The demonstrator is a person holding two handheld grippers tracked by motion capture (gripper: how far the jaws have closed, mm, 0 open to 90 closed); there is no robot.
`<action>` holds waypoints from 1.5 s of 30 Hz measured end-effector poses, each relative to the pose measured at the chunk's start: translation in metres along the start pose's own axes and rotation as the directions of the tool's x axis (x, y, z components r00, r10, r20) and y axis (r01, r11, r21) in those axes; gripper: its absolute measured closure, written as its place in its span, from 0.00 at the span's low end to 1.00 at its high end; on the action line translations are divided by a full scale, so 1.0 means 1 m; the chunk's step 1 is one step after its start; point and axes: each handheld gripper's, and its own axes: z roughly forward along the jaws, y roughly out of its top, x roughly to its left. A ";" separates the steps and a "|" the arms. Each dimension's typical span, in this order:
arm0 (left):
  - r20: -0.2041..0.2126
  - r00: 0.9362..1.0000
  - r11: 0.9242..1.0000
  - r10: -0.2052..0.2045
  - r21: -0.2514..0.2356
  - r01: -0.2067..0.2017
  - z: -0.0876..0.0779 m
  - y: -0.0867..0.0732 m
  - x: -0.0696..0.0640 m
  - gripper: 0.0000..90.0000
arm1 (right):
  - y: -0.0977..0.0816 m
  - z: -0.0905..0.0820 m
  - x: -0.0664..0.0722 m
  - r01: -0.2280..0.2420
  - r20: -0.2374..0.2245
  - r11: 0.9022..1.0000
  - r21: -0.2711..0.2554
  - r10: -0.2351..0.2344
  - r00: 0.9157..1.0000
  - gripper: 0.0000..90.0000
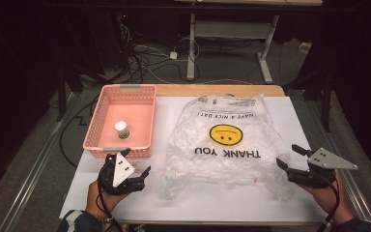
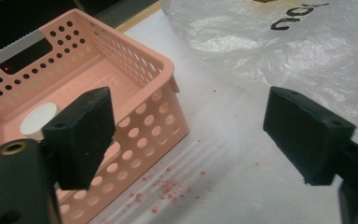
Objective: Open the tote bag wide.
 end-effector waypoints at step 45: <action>0.116 0.990 0.997 0.075 0.012 -0.077 0.005 -0.006 -0.010 0.19 | 0.044 0.222 -0.124 -0.206 0.083 0.898 0.388 0.188 0.979 0.75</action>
